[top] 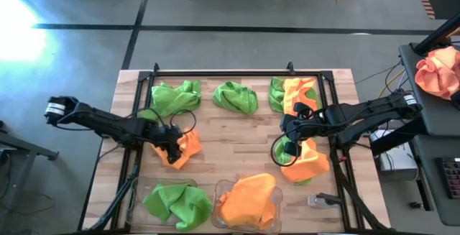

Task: Sort microfiber towel by color & place in baskets
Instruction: Put the orange towel into the right transparent bin

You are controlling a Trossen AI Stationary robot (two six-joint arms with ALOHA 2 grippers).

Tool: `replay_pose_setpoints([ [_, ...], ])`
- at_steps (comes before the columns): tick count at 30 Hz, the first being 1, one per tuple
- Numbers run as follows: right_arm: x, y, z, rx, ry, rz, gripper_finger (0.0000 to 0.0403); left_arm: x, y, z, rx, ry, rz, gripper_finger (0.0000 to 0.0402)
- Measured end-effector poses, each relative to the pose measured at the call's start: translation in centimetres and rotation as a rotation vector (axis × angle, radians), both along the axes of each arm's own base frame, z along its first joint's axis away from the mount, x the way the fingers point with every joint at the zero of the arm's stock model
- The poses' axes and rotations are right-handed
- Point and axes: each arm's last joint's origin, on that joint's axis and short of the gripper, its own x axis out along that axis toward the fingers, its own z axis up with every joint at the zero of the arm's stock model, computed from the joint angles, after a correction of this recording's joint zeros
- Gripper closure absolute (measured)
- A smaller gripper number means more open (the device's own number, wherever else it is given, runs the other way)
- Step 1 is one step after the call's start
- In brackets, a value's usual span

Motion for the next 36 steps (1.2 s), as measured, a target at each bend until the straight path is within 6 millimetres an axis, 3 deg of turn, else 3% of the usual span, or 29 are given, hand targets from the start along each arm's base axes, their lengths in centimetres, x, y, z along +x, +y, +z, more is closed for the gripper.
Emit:
replay_pose_setpoints([
  [7,0.0,0.0,0.0,-0.001,0.002,0.000,0.0381,0.7,0.0,-1.2,0.046,0.044,0.013,0.0253],
  [14,0.0,0.0,0.0,-0.004,0.004,0.007,0.0381,1.2,0.0,-1.2,0.063,0.037,0.014,0.0259],
  [25,0.0,0.0,0.0,-0.004,0.004,0.007,0.0381,2.0,0.0,-0.3,0.064,0.009,0.029,0.0355],
  [29,0.0,0.0,0.0,-0.004,0.004,0.007,0.0381,3.1,-0.2,1.3,0.045,-0.047,0.042,0.0383],
  [36,0.0,0.0,0.0,-0.005,0.005,0.007,0.0381,6.4,-0.6,7.2,0.043,-0.246,0.006,0.0398],
])
